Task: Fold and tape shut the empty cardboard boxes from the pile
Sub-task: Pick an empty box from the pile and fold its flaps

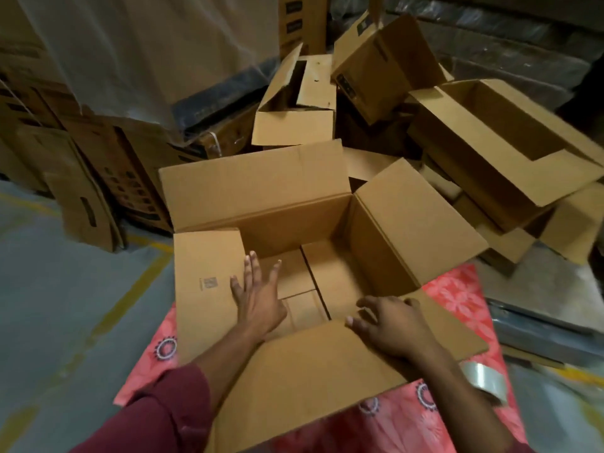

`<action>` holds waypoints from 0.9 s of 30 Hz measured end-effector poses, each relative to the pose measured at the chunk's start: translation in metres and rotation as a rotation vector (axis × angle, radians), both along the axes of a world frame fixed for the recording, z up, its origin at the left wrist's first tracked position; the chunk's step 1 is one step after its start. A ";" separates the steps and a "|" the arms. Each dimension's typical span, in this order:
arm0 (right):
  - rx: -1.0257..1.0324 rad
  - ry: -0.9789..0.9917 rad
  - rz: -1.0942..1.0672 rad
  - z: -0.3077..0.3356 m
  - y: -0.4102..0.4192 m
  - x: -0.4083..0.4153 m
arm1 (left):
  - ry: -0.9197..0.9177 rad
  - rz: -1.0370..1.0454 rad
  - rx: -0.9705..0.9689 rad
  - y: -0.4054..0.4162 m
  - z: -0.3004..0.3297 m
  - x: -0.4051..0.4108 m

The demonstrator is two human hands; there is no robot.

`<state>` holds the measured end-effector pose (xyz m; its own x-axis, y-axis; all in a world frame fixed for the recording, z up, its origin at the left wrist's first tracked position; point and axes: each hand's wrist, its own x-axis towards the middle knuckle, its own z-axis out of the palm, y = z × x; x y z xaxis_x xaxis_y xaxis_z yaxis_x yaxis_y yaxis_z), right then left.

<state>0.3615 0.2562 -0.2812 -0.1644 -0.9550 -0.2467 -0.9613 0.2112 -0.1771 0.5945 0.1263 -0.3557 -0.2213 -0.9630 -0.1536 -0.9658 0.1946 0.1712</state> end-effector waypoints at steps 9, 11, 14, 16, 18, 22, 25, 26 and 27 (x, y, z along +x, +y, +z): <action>-0.486 -1.278 -1.259 -0.002 0.023 -0.055 | -0.151 -0.323 -0.014 -0.008 -0.010 0.027; -0.495 -1.459 -1.331 0.005 0.024 -0.064 | -0.157 -0.341 -0.012 -0.009 -0.014 0.025; -0.528 -1.494 -1.258 0.008 0.020 -0.062 | -0.114 -0.345 -0.036 -0.011 -0.012 0.024; -0.627 -1.411 -1.169 0.004 0.020 -0.051 | -0.078 -0.335 -0.026 -0.011 -0.013 0.027; -0.650 -1.168 -0.999 -0.008 0.027 -0.040 | -0.034 -0.311 -0.022 -0.010 -0.015 0.030; -0.312 -0.519 -0.469 -0.008 0.038 -0.021 | 0.076 -0.252 0.028 -0.018 -0.015 0.031; 0.124 -0.258 -0.172 0.009 0.039 -0.003 | 0.090 -0.224 0.065 -0.019 -0.018 0.031; 0.234 -0.192 -0.082 0.013 0.043 -0.003 | 0.068 -0.236 0.085 -0.019 -0.018 0.030; 0.332 -0.149 0.019 0.018 0.048 -0.005 | 0.034 -0.251 0.118 -0.021 -0.017 0.029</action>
